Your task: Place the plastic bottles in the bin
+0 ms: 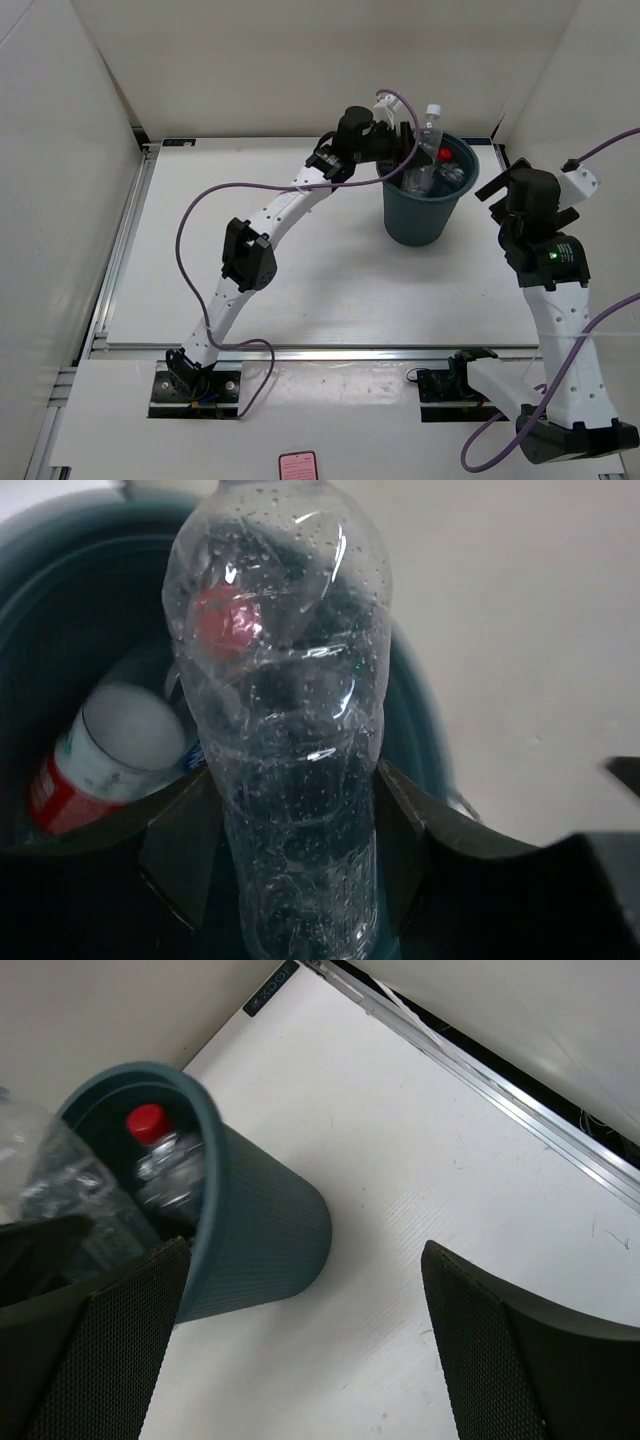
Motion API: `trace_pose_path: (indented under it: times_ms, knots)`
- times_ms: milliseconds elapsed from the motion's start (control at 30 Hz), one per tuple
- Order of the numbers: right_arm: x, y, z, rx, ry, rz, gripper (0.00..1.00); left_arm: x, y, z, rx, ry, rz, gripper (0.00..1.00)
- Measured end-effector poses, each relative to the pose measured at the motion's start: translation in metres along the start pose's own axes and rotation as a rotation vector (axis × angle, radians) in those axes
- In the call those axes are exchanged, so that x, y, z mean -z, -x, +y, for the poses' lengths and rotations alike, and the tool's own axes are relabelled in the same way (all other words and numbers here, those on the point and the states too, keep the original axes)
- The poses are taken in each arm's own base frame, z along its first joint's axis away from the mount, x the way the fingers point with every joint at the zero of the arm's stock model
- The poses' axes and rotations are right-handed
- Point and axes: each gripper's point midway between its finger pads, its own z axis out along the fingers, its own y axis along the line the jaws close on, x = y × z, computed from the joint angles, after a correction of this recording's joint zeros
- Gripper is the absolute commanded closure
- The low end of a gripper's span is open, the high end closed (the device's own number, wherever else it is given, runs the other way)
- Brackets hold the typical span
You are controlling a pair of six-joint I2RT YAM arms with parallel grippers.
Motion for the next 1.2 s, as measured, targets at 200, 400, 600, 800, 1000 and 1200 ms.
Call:
trace_pose_path:
  times_ms: [200, 400, 600, 800, 1000, 1200]
  knots:
    - [0.006, 0.010, 0.003, -0.004, 0.017, -0.022, 0.00, 0.000, -0.032, 0.030, 0.011, 0.056, 0.075, 0.00]
    - [0.010, 0.021, -0.004, 0.015, -0.017, -0.050, 0.00, 0.022, 0.001, 0.011, -0.041, 0.062, 0.023, 0.00]
    - [0.004, 0.021, 0.001, 0.120, -0.035, 0.000, 0.00, 0.069, 0.094, -0.047, -0.145, 0.030, -0.176, 0.00]
    - [0.007, -0.013, 0.029, 0.300, 0.172, 0.173, 0.00, 0.182, 0.161, -0.086, -0.228, 0.114, -0.354, 0.00]
    - [0.022, -0.026, 0.053, 0.364, 0.362, 0.237, 0.00, 0.323, 0.120, -0.040, -0.197, 0.502, -0.472, 0.00]
    - [0.021, -0.027, 0.062, 0.392, 0.399, 0.254, 0.00, 0.390, 0.056, 0.018, -0.168, 0.847, -0.466, 0.00]
